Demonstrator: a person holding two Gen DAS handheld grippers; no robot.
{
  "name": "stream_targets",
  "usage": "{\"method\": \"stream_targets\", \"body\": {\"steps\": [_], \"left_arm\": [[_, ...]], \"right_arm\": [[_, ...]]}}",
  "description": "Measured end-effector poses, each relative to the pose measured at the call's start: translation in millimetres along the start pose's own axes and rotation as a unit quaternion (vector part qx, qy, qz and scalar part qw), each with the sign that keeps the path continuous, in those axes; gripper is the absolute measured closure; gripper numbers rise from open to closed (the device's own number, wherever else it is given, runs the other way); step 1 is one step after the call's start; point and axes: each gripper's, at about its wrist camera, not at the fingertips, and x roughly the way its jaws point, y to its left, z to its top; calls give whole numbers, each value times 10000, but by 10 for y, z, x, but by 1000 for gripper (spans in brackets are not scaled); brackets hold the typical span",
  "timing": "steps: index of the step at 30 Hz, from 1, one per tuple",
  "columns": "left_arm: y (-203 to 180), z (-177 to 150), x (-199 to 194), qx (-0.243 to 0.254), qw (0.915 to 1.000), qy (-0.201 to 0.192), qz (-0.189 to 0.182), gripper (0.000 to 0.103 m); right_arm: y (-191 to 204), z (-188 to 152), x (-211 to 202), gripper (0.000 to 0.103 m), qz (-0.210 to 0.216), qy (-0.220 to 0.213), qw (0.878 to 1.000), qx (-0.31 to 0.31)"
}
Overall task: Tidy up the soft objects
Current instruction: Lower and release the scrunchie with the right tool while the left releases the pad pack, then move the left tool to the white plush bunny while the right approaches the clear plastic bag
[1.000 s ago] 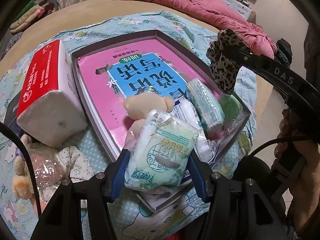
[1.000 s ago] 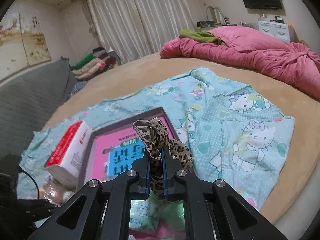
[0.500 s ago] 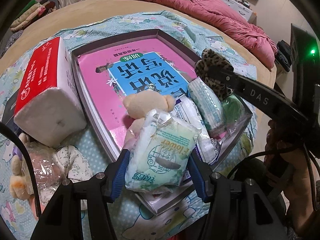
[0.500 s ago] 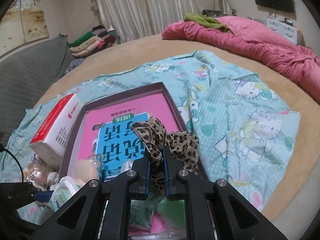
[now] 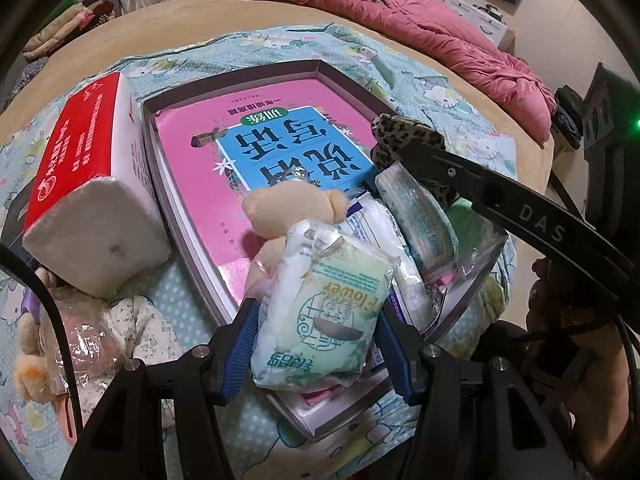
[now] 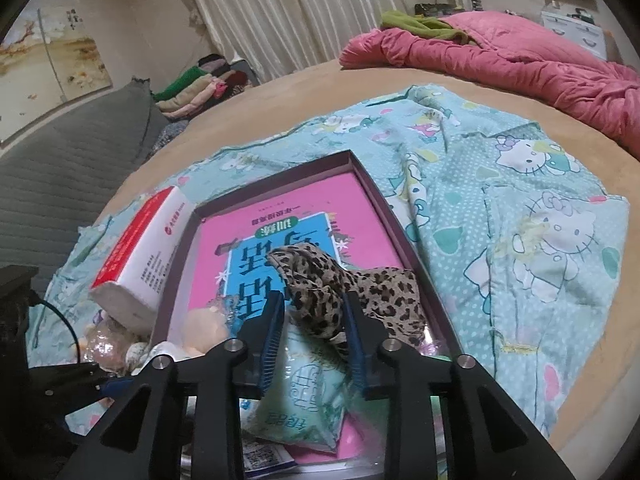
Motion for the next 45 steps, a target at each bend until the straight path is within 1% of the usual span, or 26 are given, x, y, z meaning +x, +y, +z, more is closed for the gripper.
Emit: {"method": "stream_targets", "body": {"steps": [4, 8, 13, 18, 23, 30, 33, 37, 45], "left_arm": [[6, 6, 2, -24, 10000, -17, -29, 46], [37, 10, -6, -117, 9998, -42, -161, 46], [45, 10, -3, -136, 9997, -40, -219, 46], [44, -7, -7, -134, 9995, -43, -269, 44], [19, -25, -10, -85, 9995, -41, -291, 39], [-40, -61, -28, 12, 9998, -34, -219, 34], [-64, -74, -87, 63, 9998, -97, -174, 29], [-68, -75, -178, 60, 9997, -190, -164, 26], [-20, -103, -382, 37, 9991, -422, 0, 23]], "right_arm": [[36, -11, -29, 62, 51, -64, 10000, -54], [37, 7, -114, 53, 109, -268, 9996, -26], [9, 32, -217, 43, 149, -510, 9986, 81], [-37, 48, -291, 34, 73, -695, 9973, 205], [-70, 61, -359, 32, -3, -864, 9959, 270], [-82, 62, -400, 32, -22, -944, 9951, 291], [-85, 68, -424, 30, -25, -990, 9946, 307], [-82, 65, -442, 28, -63, -1004, 9944, 323], [-29, 57, -521, 27, -104, -1080, 9938, 258]]}}
